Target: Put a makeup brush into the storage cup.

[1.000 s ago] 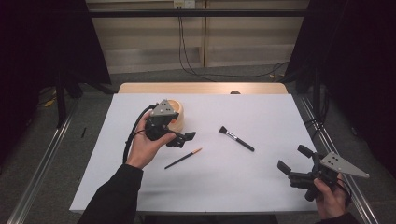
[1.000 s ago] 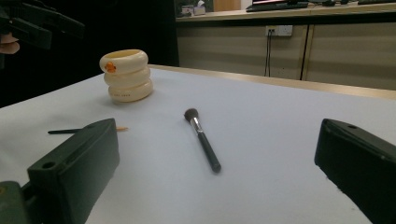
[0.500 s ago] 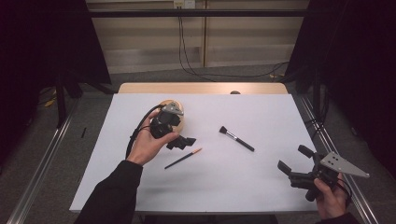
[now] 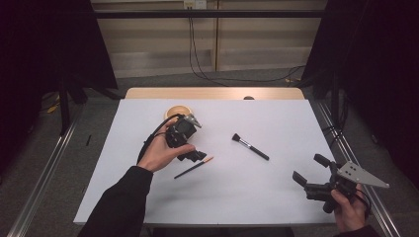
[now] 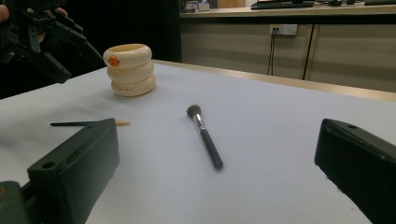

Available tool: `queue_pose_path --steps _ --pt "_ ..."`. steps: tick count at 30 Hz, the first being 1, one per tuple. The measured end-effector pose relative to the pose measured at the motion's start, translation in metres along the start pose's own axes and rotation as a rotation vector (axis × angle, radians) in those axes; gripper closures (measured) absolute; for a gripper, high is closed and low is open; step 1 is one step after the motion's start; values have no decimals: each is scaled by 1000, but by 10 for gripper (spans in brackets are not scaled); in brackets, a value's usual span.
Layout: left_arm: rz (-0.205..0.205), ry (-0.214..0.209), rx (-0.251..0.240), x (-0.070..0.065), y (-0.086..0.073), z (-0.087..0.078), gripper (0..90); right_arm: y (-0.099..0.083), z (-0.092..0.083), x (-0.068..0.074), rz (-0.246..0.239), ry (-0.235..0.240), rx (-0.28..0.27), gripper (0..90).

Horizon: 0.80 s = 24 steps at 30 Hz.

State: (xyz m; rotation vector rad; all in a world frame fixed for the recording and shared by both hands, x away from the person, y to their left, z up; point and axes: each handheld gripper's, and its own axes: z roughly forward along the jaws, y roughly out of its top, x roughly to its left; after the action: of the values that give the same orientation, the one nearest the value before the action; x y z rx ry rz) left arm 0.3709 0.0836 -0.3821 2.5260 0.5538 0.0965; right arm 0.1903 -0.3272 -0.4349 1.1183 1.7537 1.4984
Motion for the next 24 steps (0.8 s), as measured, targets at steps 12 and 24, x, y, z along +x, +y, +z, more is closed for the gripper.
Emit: queue_pose_path --steps 12,24 --pt "14 -13 155 2 1 23 117 0 -1 -1 4 -1 -6 0" --pt "58 -46 244 2 -2 37 322 1 -1 0 -4 -8 -7 0"
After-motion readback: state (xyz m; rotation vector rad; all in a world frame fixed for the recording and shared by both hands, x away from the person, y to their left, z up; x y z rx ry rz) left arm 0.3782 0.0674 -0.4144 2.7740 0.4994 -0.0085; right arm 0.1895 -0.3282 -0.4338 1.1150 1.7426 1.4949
